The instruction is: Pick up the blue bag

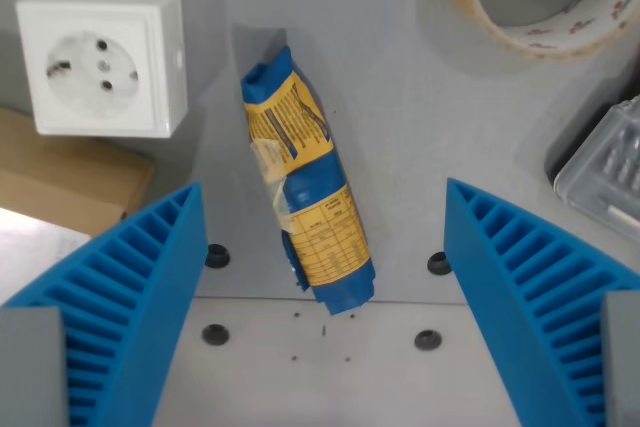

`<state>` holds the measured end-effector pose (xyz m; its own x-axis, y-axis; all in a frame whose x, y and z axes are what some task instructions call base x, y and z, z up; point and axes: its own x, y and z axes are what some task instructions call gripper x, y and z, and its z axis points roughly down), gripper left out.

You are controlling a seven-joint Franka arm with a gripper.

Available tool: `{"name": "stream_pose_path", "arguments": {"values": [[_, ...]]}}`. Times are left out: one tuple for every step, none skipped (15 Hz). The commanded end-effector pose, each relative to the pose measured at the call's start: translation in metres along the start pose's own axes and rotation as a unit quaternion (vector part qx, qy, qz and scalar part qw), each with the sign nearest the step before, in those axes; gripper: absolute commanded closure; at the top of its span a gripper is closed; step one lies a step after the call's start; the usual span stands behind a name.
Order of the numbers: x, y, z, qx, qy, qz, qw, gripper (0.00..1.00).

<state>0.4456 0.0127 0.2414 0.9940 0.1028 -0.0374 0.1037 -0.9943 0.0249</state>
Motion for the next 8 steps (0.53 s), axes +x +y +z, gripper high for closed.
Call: {"name": "stream_pose_path", "arguments": {"values": [[-0.009, 0.005, 0.017, -0.017, 0.058, -0.114, 0.9916, 0.00], [-0.010, 0.005, 0.022, -0.017, 0.057, -0.121, 0.9908, 0.00], [-0.011, 0.005, 0.027, -0.017, 0.054, -0.129, 0.9900, 0.00], [-0.012, 0.005, 0.032, -0.019, 0.051, -0.137, 0.9890, 0.00], [-0.013, 0.005, 0.037, -0.020, 0.049, -0.143, 0.9882, 0.00], [-0.013, 0.005, 0.041, -0.020, 0.049, -0.148, 0.9876, 0.00], [-0.014, 0.005, 0.045, -0.021, 0.049, -0.155, 0.9864, 0.00], [-0.015, 0.005, 0.049, -0.022, 0.048, -0.161, 0.9855, 0.00]]}}
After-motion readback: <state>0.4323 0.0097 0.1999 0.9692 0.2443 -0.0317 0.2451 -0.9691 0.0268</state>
